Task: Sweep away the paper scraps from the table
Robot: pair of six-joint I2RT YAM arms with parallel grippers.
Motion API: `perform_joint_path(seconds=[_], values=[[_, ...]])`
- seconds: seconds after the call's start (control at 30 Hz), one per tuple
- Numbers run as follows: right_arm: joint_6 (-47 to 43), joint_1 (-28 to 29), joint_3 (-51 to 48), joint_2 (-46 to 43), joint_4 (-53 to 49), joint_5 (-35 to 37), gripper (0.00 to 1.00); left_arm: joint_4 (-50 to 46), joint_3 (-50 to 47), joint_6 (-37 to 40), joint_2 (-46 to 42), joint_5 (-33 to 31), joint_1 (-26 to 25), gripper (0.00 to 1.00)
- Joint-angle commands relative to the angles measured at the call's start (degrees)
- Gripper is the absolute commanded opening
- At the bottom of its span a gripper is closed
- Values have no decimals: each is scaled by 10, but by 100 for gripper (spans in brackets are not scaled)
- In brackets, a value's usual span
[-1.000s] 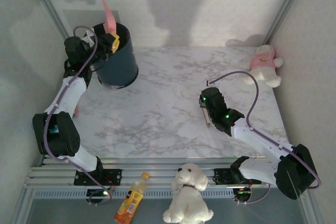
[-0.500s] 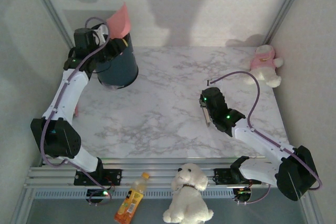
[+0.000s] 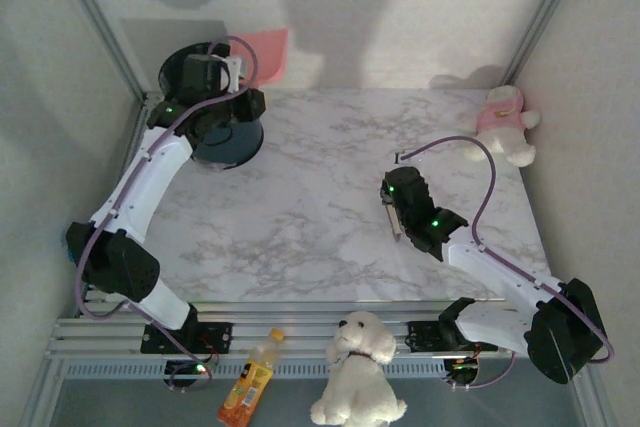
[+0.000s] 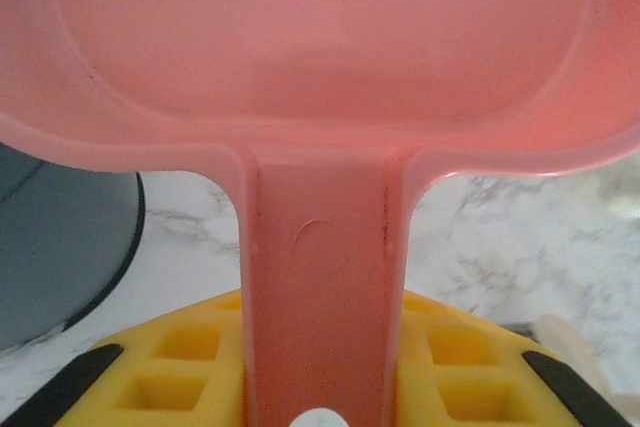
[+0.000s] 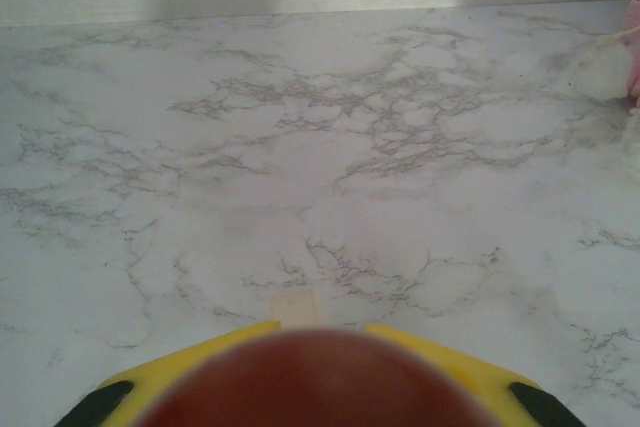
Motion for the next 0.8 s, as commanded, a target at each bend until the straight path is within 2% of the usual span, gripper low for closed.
perform_joint_path(seconds=[0.0,0.47,0.77], values=[[-3,3,-2,-15,5,23,0,-44,21,77,11,-62,-30,0],[-9,1,-3,-19,-5,34,0,-126,28,184,82,-133,-133,0],[-11,1,-4,-23,-14,40,0,-155,5,239,126,-86,-183,0]])
